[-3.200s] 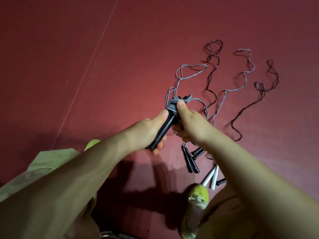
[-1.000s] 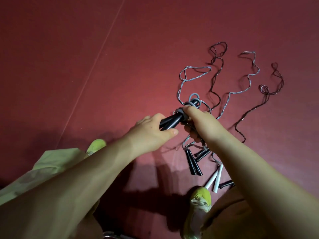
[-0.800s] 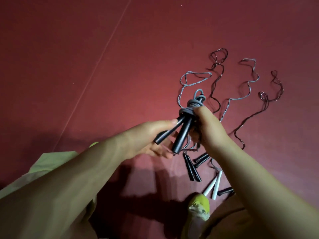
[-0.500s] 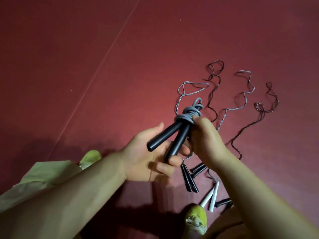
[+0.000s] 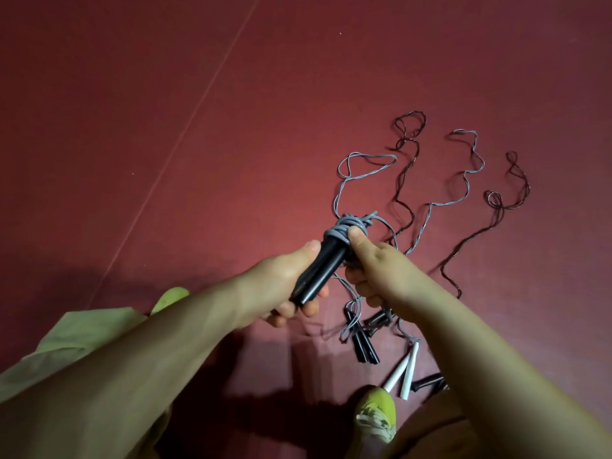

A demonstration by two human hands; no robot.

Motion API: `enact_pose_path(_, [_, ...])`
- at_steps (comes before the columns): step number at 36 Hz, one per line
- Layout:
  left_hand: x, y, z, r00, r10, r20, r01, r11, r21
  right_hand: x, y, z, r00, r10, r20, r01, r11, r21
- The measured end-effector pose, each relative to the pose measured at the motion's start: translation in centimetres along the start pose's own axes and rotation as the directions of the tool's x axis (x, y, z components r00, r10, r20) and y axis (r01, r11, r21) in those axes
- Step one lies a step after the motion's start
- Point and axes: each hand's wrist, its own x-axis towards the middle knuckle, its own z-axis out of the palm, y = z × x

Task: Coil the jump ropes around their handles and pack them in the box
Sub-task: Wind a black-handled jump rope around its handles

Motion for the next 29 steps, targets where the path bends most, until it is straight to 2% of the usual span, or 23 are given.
enact_pose_path(3, [0.3,-0.2,0.0,0.991,0.081,-0.108,-0.059,0.979,0.196,0.5,0.6,0.4,0.999,0.003,-0.054,-0.011,0.989,-0.149])
enact_pose_path(5, [0.4,-0.4,-0.1,0.977,0.132,-0.169,-0.063,0.931,0.36,0.8,1.0,0.7,0.998,0.035,-0.057,-0.045,0.98,-0.192])
enact_pose_path(8, [0.5,-0.7,-0.4,0.951,0.205,-0.233,-0.027,0.802,0.597,0.7,0.9,0.8,0.994,0.099,-0.034,-0.103,0.984,-0.142])
enact_pose_path(10, [0.5,-0.9,-0.6,0.934,0.251,-0.254,-0.019,0.745,0.666,0.4,0.6,0.9,0.992,0.125,-0.033,-0.127,0.988,-0.093])
enact_pose_path(11, [0.5,-0.9,-0.7,0.929,0.273,-0.25,-0.043,0.751,0.659,0.4,0.5,0.9,0.991,0.128,-0.038,-0.131,0.989,-0.064])
enact_pose_path(17, [0.4,-0.8,-1.1,0.952,0.254,-0.17,-0.154,0.878,0.453,0.1,-0.2,1.2,0.994,0.098,-0.054,-0.091,0.989,0.119])
enact_pose_path(20, [0.1,-0.6,-0.6,0.985,0.173,0.003,-0.171,0.966,0.193,-0.1,-0.7,1.3,0.998,0.029,-0.053,-0.018,0.98,0.2])
enact_pose_path(23, [-0.4,-0.2,-0.6,0.972,0.117,0.202,-0.09,0.986,-0.139,-0.3,-0.9,1.4,0.997,-0.056,-0.057,0.072,0.942,0.328])
enact_pose_path(25, [-0.5,-0.4,-0.6,0.927,0.115,0.358,0.011,0.944,-0.33,-0.4,-0.8,1.4,0.987,-0.145,-0.07,0.161,0.912,0.377])
enact_pose_path(26, [-0.4,-0.7,-0.5,0.883,0.138,0.448,0.068,0.907,-0.414,-0.5,-0.7,1.3,0.98,-0.187,-0.073,0.2,0.894,0.4])
enact_pose_path(29, [-0.1,-1.5,0.0,0.682,0.317,0.659,0.202,0.784,-0.586,-1.0,-1.0,1.1,0.963,-0.269,-0.022,0.249,0.857,0.451])
